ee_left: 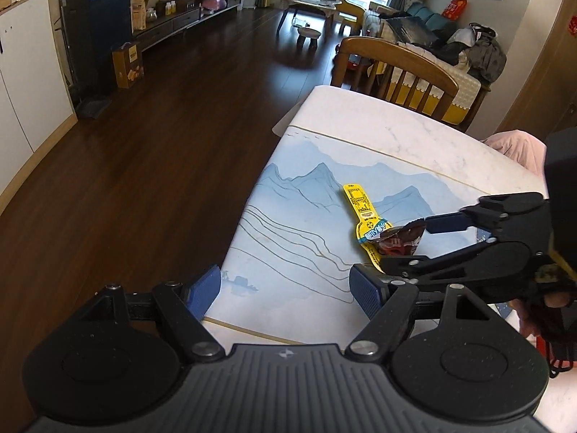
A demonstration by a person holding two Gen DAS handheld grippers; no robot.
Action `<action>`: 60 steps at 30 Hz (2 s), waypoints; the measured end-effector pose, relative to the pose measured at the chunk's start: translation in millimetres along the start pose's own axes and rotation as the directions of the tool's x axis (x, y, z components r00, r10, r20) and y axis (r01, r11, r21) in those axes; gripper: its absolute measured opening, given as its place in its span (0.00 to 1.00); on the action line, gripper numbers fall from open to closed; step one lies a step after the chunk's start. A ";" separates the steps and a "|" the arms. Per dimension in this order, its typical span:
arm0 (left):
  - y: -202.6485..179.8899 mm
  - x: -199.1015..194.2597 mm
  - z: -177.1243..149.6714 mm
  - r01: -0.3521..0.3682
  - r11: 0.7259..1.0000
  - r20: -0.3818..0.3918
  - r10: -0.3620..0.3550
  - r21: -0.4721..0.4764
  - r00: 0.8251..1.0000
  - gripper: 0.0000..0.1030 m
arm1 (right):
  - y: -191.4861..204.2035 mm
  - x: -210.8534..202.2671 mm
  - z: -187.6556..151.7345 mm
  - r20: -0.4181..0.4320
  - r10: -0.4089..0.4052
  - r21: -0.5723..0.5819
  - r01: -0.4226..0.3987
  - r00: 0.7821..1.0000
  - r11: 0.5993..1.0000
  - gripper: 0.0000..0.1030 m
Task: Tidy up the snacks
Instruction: 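Move both grippers back to the M&M's packet and yellow jelly stick, then grasp the brown M&M's packet with the right gripper while the left grasps the yellow jelly stick, then carry the yellow jelly stick and M&M's packet over the box with both grippers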
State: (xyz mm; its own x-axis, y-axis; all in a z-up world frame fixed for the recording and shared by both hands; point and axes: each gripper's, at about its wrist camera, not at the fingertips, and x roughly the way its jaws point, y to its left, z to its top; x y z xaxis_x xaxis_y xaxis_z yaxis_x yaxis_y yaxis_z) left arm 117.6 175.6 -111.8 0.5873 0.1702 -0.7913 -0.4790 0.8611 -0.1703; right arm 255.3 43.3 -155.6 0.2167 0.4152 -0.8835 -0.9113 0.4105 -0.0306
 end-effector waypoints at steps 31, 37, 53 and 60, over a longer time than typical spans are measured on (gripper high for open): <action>-97.4 110.3 33.1 -0.012 0.997 -0.150 0.023 0.072 0.988 0.76 | -60.8 -48.6 -64.5 0.021 -0.124 0.250 0.114 0.992 0.962 0.28; -110.3 125.6 29.3 -0.051 0.996 -0.170 0.064 0.075 0.983 0.76 | -65.7 -65.8 -82.4 0.033 -0.134 0.304 0.118 0.990 0.945 0.28; -110.9 114.2 20.1 -0.036 0.996 -0.173 0.050 0.084 0.984 0.51 | -62.2 -97.5 -110.0 0.040 -0.178 0.413 0.146 0.983 0.899 0.28; -106.1 84.6 5.9 -0.003 0.996 -0.182 0.019 0.085 0.983 0.51 | -54.1 -125.0 -126.8 0.054 -0.183 0.467 0.138 0.982 0.873 0.28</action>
State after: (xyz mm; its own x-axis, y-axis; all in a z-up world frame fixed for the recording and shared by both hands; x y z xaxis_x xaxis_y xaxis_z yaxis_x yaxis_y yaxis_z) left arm 222.0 101.4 -157.2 0.4494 0.0959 -0.8882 -0.4237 0.8982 -0.1174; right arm 233.1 -133.8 -102.8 0.3988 0.3761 -0.8364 -0.6027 0.7949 0.0701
